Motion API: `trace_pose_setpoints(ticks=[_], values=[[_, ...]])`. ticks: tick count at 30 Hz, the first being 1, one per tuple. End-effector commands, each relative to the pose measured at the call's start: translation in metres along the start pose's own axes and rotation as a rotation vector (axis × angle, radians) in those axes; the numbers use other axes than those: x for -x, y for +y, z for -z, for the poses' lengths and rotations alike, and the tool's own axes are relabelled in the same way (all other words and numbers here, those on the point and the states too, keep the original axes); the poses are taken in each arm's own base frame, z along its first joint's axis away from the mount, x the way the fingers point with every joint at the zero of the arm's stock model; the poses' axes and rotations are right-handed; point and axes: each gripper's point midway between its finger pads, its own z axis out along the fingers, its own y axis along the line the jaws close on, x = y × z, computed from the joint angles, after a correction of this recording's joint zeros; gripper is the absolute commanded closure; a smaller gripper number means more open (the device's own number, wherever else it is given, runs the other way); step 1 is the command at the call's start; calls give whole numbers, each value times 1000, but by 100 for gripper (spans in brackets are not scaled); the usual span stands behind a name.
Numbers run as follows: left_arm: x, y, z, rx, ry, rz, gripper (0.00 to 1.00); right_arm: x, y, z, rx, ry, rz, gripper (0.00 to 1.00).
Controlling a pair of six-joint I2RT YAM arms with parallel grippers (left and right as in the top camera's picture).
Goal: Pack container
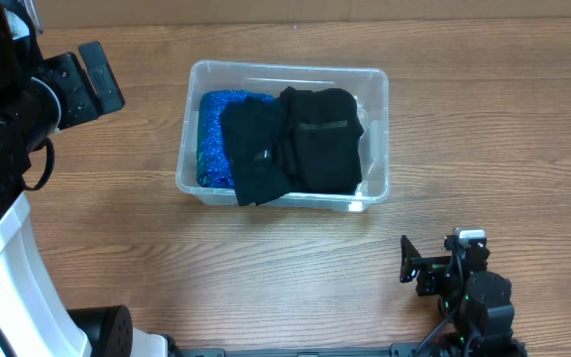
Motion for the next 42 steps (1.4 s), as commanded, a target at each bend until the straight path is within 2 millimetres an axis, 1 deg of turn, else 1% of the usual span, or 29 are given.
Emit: trace_pose_setpoints(ticks=[1,17,18,22,23,25,26,27,28,29,31,32,34,37,39,42], values=[[1,0,0,-1,-2,-16,0,-4,-1,-3,-2,1,1,0],[1,0,0,-1,-2,-17,0,-4,-1,-3,-2,0,2,0],[1,1,1,-2,-5,-16,0,-4,-1,-3,-2,0,1,0],[-3,5,20,-5,-39,-11,0,-4,-1,-3,-2,0,2,0],[-6,6,25,-5,-39,-11,0,-4,-1,-3,-2,0,1,0],[-21,10,34,-2,-25,-12,0,-4,-1,-3,-2,0,1,0],[-30,14,38,8,-11,-15,0,-4,-1,-3,-2,0,1,0],[-38,22,41,44,-14,-20,0,-4,-1,-3,-2,0,1,0],[-39,29,43,77,-41,-9,0,-4,-1,-3,-2,0,1,0],[-40,31,43,75,-67,-1,0,-4,-1,-3,-2,0,1,0],[-42,25,40,28,-126,4,0,-4,-1,-3,-2,0,1,0],[-44,14,37,-46,-187,-31,0,-4,-1,-3,-2,0,1,0],[-51,0,31,-140,-247,-111,0,-4,-1,-3,-2,0,1,0],[-69,-17,20,-256,-322,-203,0,-4,-1,-3,-2,0,1,0],[-89,-20,9,-295,-342,-239,0,-4,-1,-3,-2,0,1,0],[-124,-16,-16,-309,-344,-240,0,-4,-1,-3,-2,0,1,0]])
